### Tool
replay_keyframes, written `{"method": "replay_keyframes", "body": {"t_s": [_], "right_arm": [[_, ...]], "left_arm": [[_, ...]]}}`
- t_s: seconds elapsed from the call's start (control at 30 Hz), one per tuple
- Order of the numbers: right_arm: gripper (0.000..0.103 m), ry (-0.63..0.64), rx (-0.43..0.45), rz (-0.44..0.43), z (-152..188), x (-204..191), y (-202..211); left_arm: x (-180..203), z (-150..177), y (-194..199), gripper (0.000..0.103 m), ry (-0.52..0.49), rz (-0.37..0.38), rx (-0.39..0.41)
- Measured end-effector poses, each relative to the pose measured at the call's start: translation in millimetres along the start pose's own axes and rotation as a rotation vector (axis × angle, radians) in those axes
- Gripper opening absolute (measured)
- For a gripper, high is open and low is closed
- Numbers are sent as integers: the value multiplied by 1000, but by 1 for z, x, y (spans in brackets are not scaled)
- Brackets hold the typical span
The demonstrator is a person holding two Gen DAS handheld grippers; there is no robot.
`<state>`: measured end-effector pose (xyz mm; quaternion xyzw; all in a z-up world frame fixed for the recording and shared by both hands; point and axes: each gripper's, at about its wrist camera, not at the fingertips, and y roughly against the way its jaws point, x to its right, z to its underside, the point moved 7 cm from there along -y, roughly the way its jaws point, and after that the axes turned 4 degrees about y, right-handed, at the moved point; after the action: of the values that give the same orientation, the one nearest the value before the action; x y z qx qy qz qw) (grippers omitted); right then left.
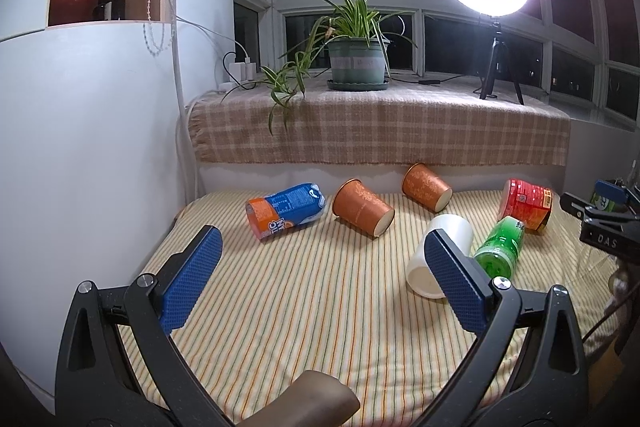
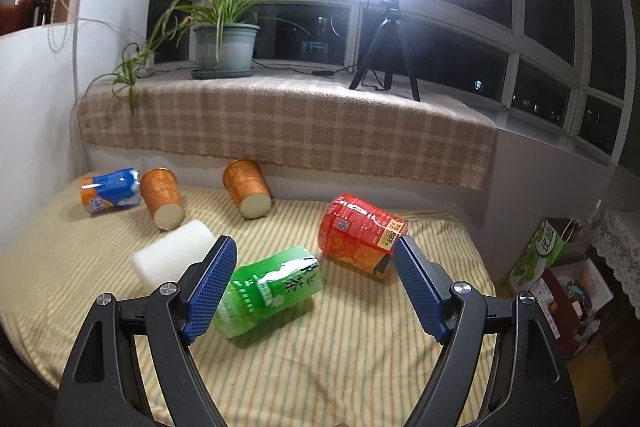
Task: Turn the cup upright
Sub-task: 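Move the right tool to the lying red printed cup and close on it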
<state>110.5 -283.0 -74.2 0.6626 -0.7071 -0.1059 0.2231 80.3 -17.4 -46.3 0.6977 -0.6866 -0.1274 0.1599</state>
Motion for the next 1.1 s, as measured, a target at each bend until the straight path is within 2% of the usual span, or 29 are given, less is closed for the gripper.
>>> {"method": "replay_keyframes", "body": {"t_s": [0.23, 0.53, 0.77, 1.0, 1.1], "right_arm": [[81, 17, -69, -48, -1, 18, -31], [81, 82, -229, -123, 7, 46, -91], [81, 235, -325, -178, 3, 51, -130], [81, 335, -424, -294, 0, 43, -167], [81, 393, -468, -318, 4, 37, -180]], "left_arm": [[5, 4, -5, 103, -21, -4, -22], [8, 8, -12, 103, -34, 1, -55], [8, 12, -15, 103, -51, -17, -71], [-2, 13, -17, 103, -49, -61, -76], [-7, 13, -19, 103, -44, -74, -81]]}}
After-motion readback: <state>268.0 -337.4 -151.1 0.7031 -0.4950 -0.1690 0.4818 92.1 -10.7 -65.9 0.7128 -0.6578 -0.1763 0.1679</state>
